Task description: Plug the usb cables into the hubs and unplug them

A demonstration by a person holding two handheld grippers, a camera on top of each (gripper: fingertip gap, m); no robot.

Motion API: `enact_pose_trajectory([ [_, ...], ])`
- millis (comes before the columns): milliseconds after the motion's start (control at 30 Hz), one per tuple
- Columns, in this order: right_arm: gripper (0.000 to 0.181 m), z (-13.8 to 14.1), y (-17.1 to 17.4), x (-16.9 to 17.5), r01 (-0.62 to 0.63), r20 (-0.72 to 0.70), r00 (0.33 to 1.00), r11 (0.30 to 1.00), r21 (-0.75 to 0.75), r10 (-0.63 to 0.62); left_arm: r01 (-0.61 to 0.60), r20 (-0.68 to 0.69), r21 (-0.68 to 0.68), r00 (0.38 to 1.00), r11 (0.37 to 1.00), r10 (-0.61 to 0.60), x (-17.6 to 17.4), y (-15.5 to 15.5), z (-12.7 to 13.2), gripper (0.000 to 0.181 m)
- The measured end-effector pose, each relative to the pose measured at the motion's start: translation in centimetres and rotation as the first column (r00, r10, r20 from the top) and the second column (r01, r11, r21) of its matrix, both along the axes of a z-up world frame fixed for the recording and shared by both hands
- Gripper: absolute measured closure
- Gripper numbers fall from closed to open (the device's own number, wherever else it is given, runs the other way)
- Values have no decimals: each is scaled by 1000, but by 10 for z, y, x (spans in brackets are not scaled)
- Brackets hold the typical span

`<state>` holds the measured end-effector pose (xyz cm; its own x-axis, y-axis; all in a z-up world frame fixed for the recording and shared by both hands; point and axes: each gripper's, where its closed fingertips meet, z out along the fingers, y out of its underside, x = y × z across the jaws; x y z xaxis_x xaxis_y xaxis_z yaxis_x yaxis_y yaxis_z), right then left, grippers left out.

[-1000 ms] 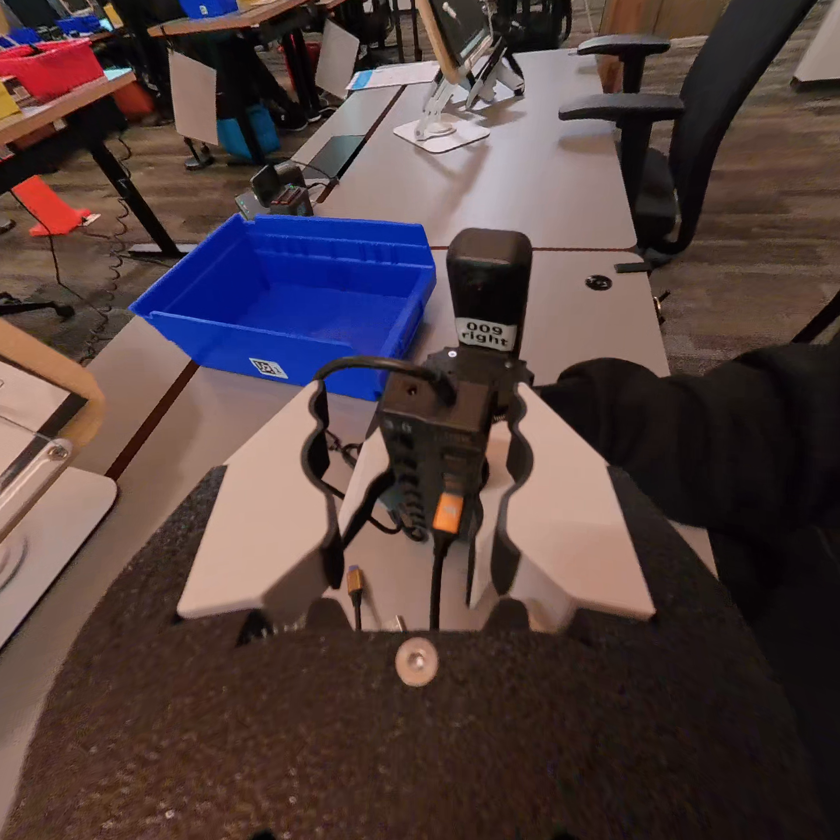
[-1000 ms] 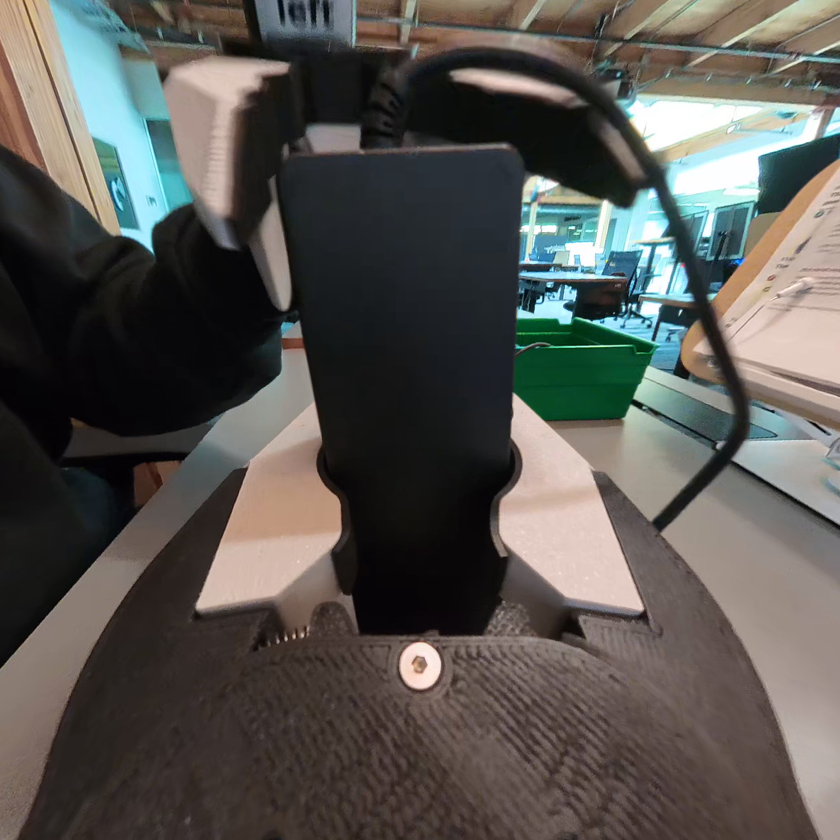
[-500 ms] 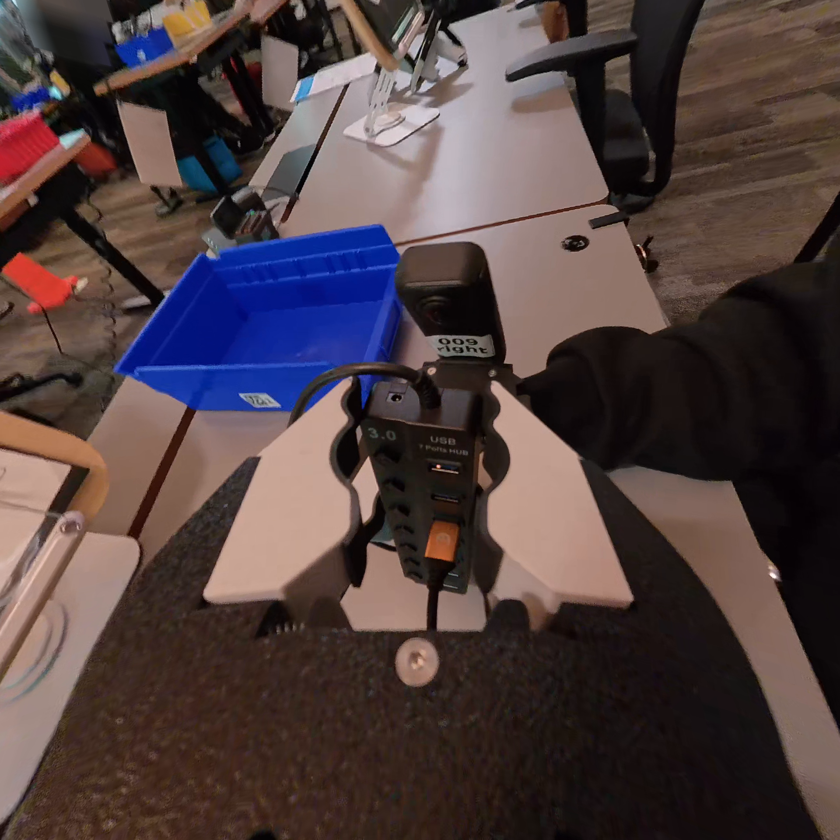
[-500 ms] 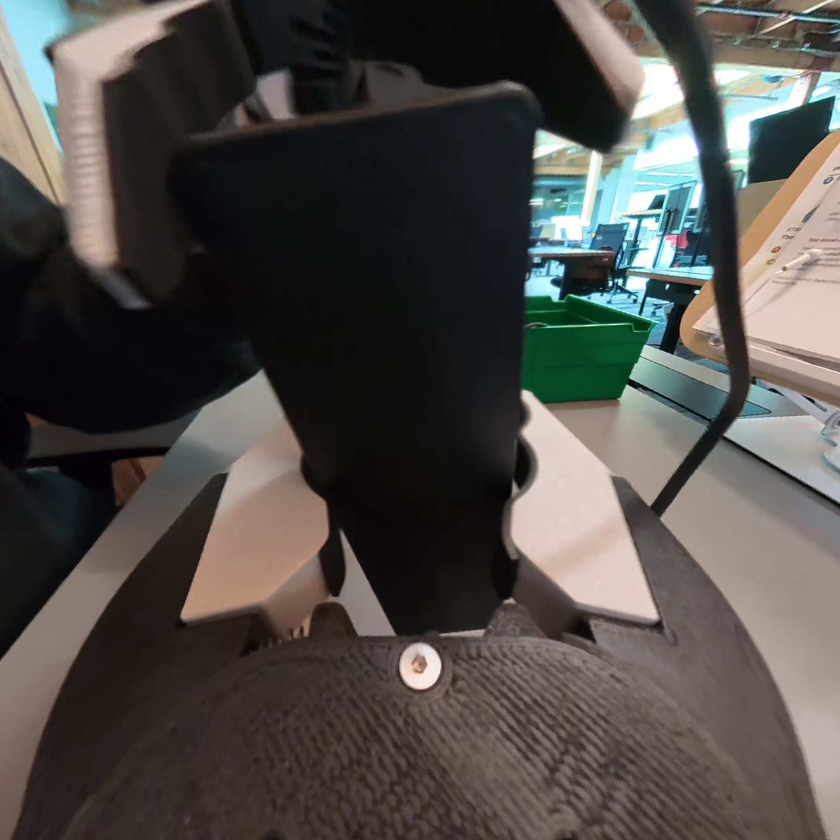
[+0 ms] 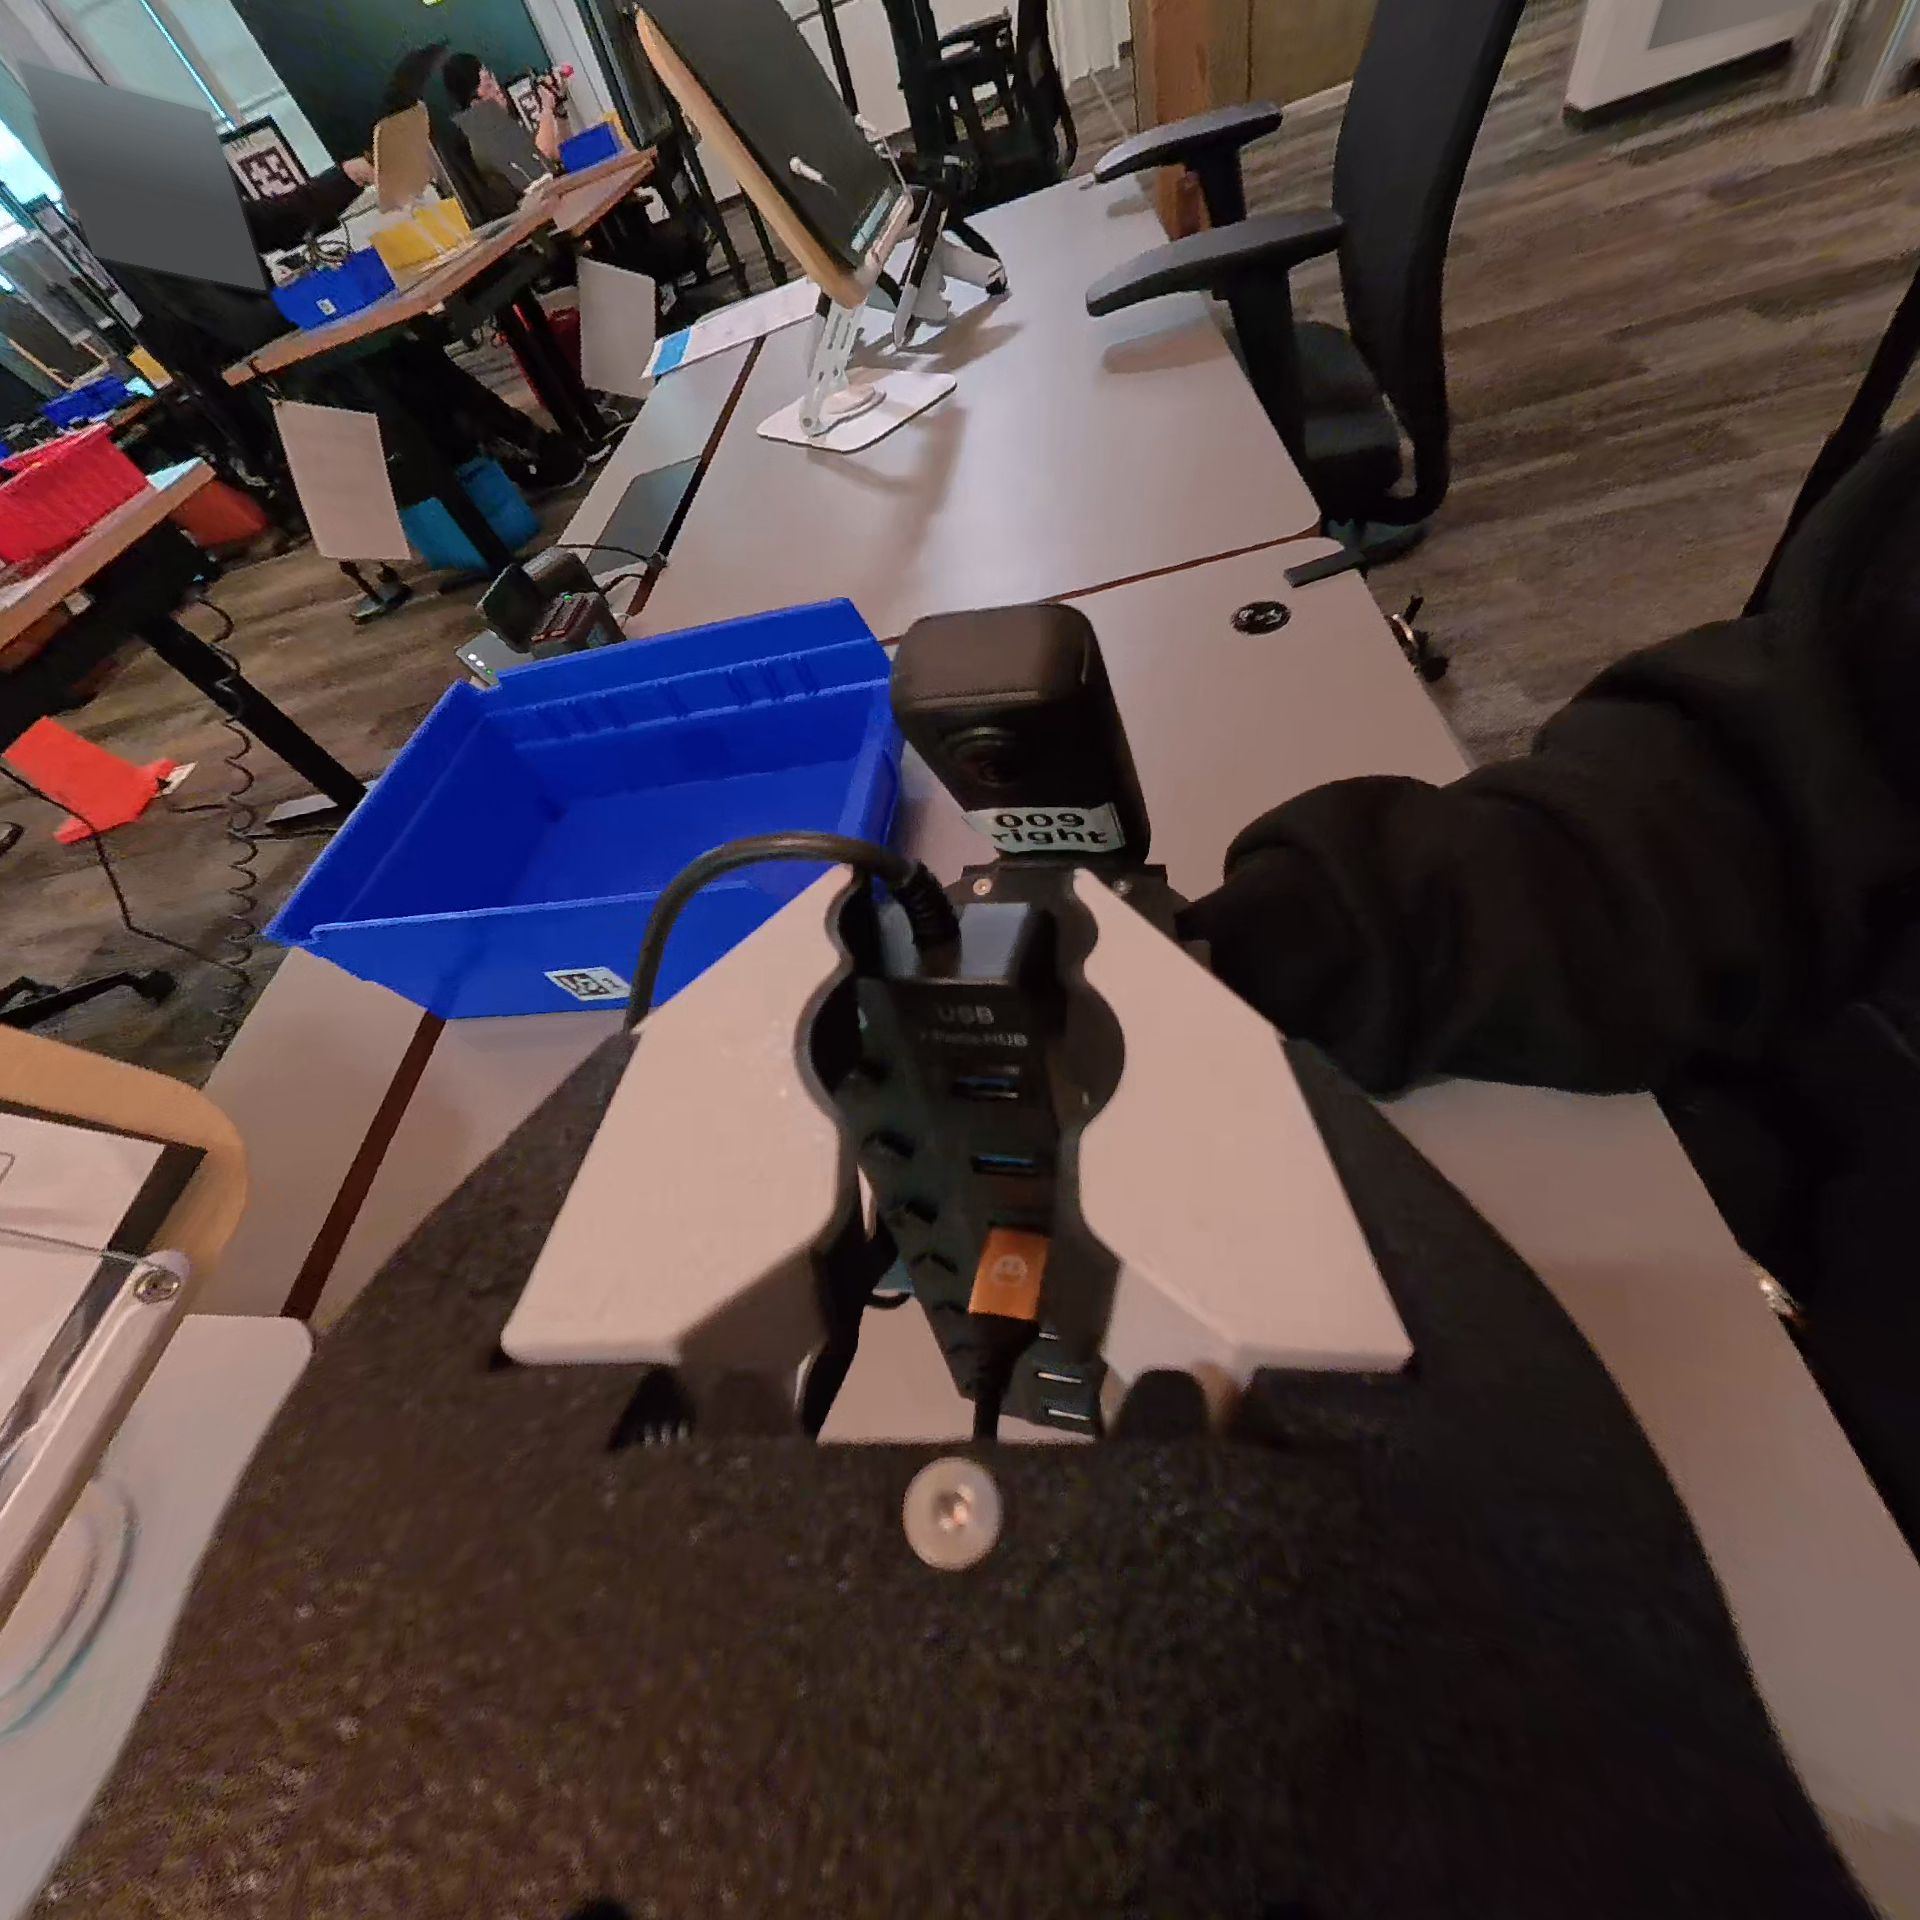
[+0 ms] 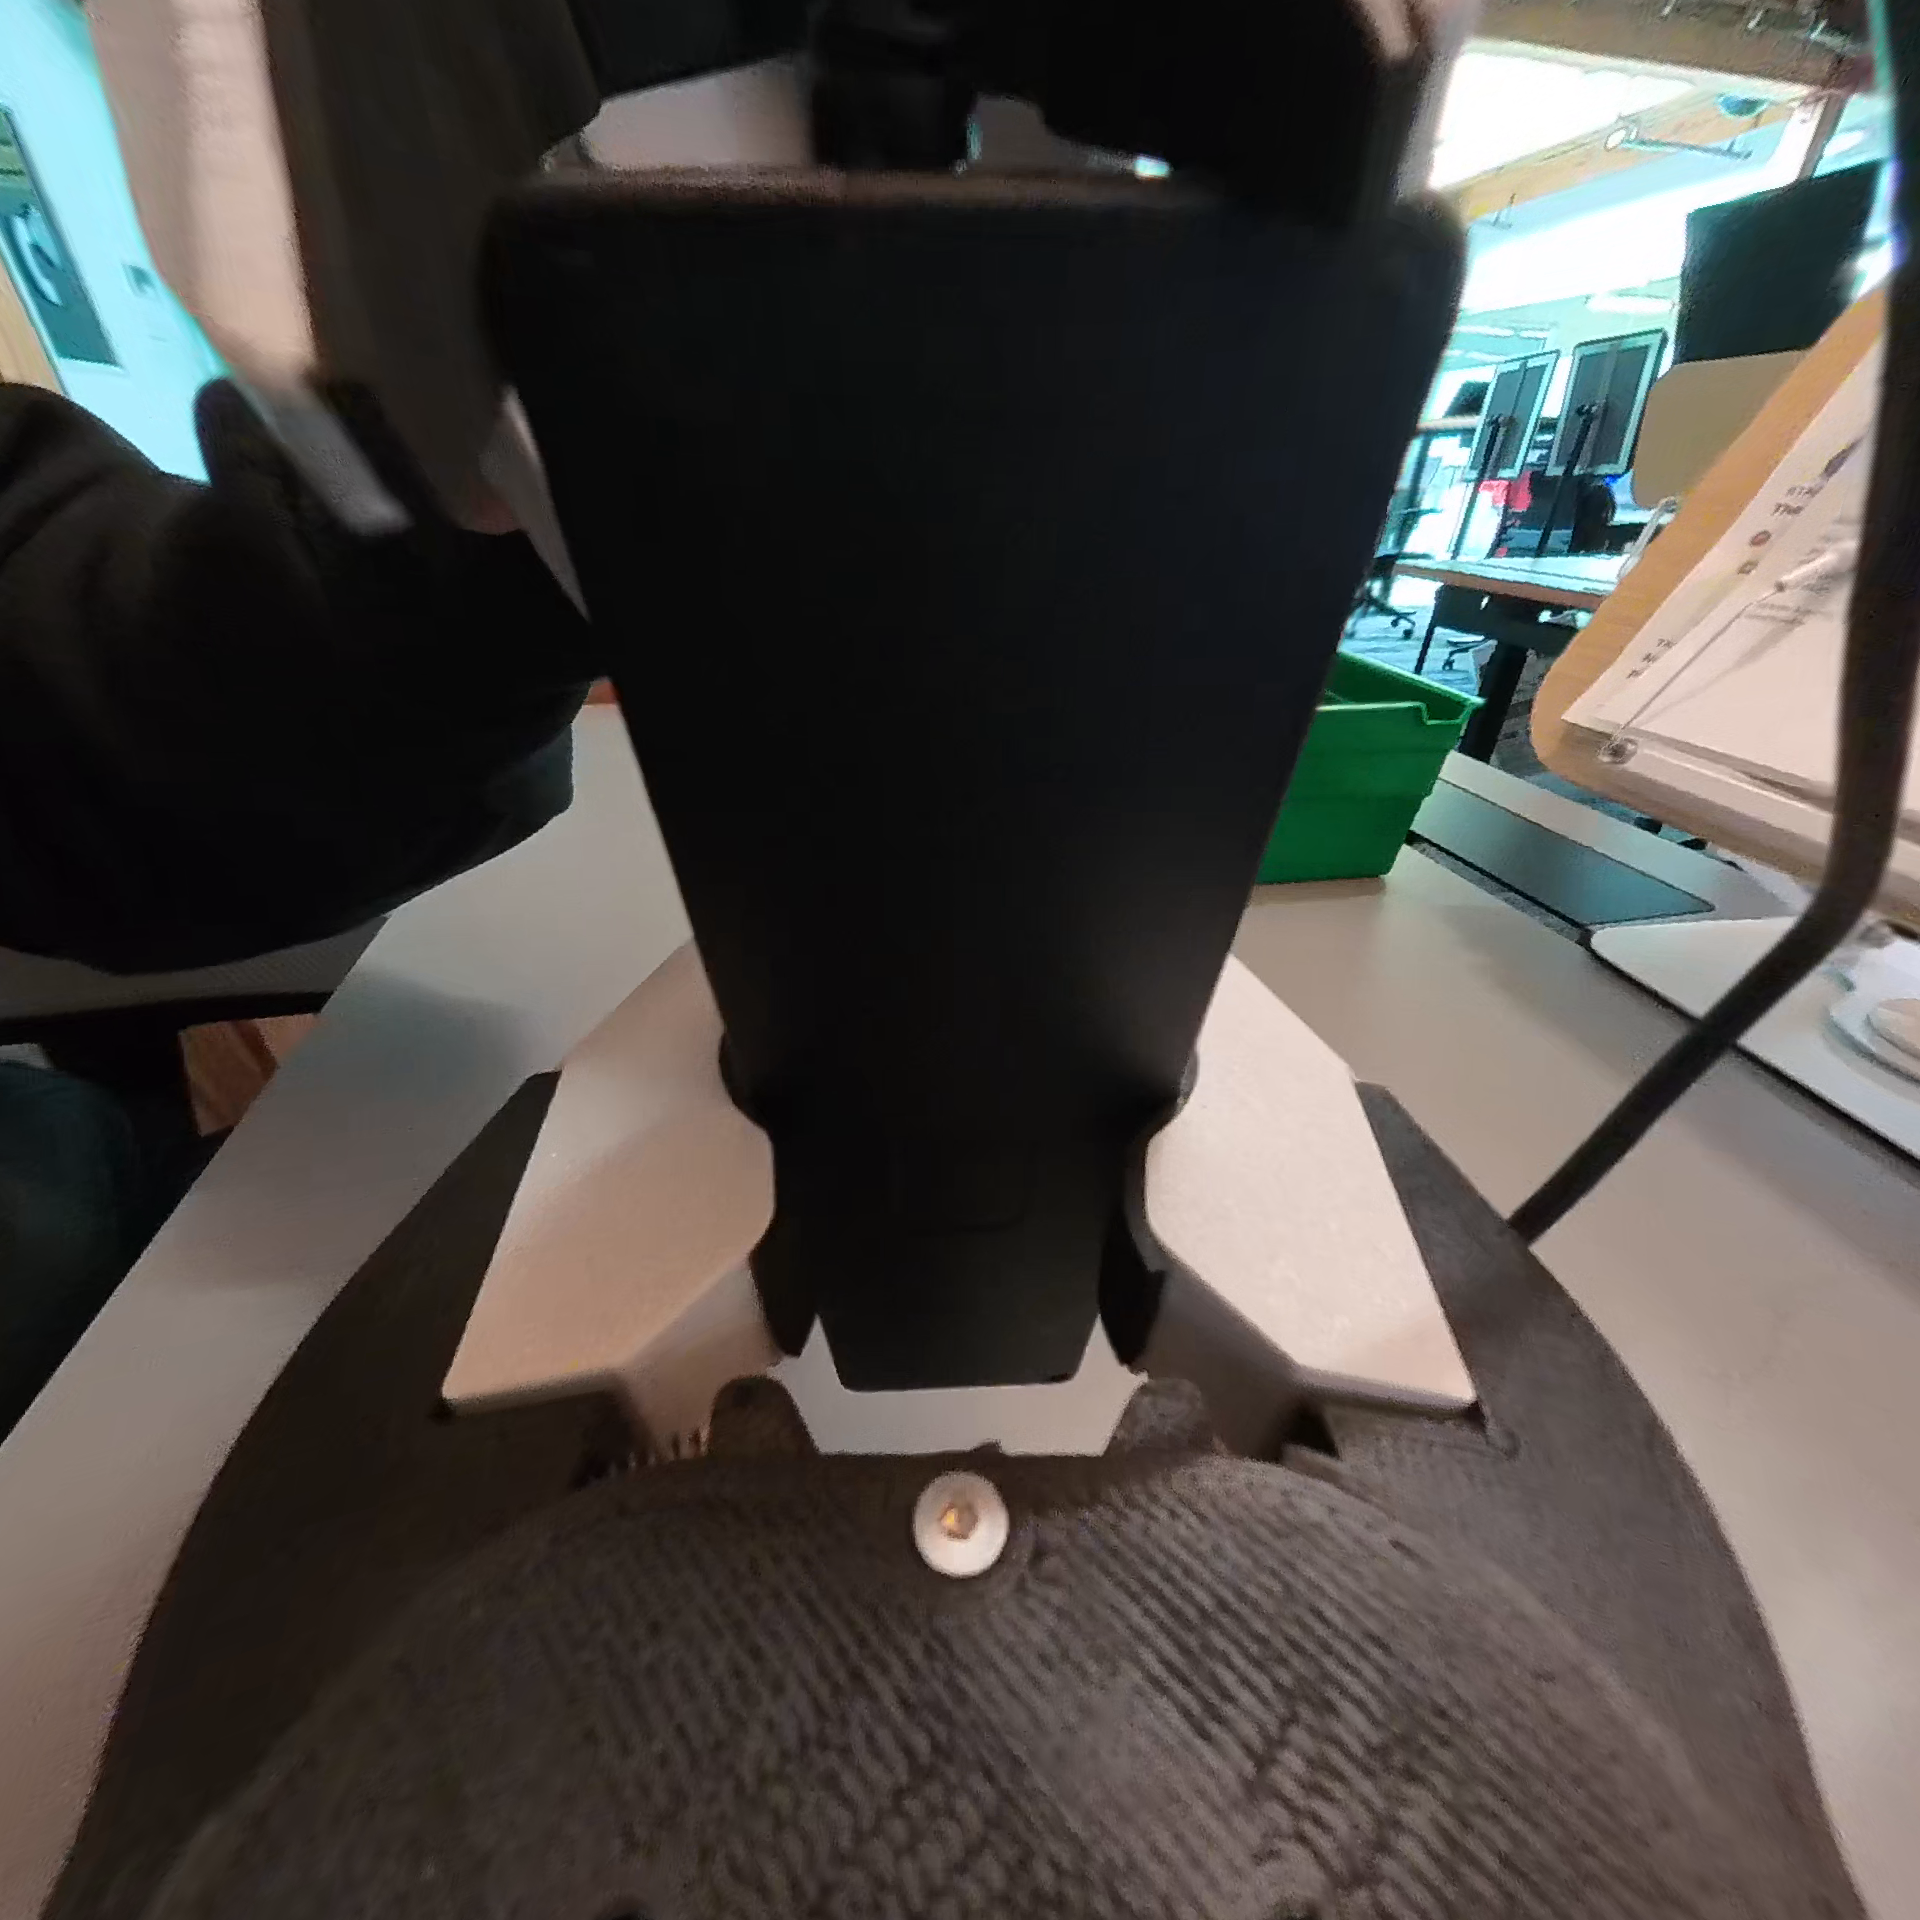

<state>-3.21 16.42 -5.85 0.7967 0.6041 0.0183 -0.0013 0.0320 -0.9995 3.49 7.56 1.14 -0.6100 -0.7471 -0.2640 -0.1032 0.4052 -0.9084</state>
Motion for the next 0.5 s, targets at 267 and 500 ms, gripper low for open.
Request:
enact_pose_trajectory([
  [267, 115, -1, -2, -4, -15, 46, 999, 1000, 20, 14, 30, -24, 7, 999, 1000, -29, -15, -7, 1, 133],
  [500, 114, -6, -2, -6, -23, 82, 996, 999, 23, 21, -12, -15, 198, 1000, 980, 15, -22, -7, -9, 122],
])
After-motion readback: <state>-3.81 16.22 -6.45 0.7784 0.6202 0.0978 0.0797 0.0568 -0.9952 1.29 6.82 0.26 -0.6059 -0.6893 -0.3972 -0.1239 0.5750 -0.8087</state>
